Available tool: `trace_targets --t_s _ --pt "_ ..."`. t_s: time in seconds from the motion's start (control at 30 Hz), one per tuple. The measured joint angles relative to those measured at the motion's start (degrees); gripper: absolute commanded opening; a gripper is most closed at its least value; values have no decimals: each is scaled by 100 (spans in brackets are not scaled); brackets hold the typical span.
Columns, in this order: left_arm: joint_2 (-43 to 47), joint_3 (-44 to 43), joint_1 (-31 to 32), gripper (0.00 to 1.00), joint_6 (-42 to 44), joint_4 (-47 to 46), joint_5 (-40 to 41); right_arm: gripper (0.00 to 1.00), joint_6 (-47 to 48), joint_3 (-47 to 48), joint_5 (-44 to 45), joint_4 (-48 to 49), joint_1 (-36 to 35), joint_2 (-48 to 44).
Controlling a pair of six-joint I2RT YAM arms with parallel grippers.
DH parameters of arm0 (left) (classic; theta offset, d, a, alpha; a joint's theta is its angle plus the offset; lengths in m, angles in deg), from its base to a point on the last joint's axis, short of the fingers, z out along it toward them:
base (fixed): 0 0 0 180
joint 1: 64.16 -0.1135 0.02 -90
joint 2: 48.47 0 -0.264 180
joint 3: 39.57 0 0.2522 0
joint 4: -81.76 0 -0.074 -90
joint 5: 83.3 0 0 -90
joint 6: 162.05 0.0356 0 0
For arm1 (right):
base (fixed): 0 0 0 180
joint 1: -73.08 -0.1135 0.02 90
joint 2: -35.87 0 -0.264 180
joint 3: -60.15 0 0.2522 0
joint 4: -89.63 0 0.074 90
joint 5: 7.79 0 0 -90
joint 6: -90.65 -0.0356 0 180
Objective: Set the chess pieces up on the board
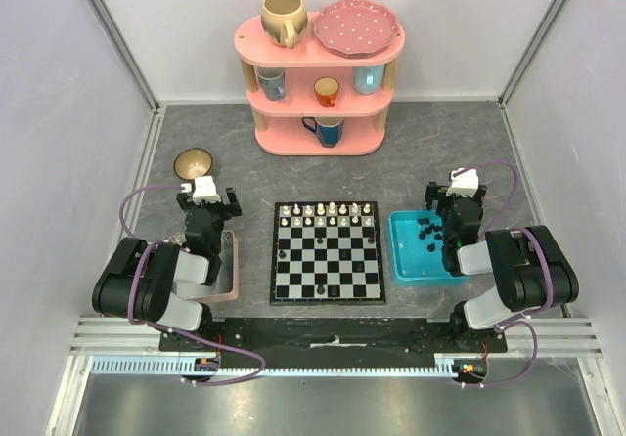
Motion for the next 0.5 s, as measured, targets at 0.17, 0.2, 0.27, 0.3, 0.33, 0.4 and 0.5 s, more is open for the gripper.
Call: trace_targets --t_s 0.17,0.2,0.27,0.3,0.33,0.4,0.5 --pt "0 0 0 99 0 2 -28 98 0 0 2 -2 0 0" --pt "0 0 0 99 0 2 -28 98 0 0 2 0 0 0" --pt "0 -2 0 99 0 2 -31 98 0 0 2 -2 0 0" --pt "0 -2 -2 99 0 2 -31 98 0 0 2 -2 0 0" --pt "0 -2 -2 99 0 0 -31 98 0 0 2 -2 0 0" --pt "0 -2 -7 99 0 0 -33 98 -31 0 94 -33 -2 -26" --pt "0 -2 -13 100 0 0 -35 98 -157 33 459 -544 -4 -461"
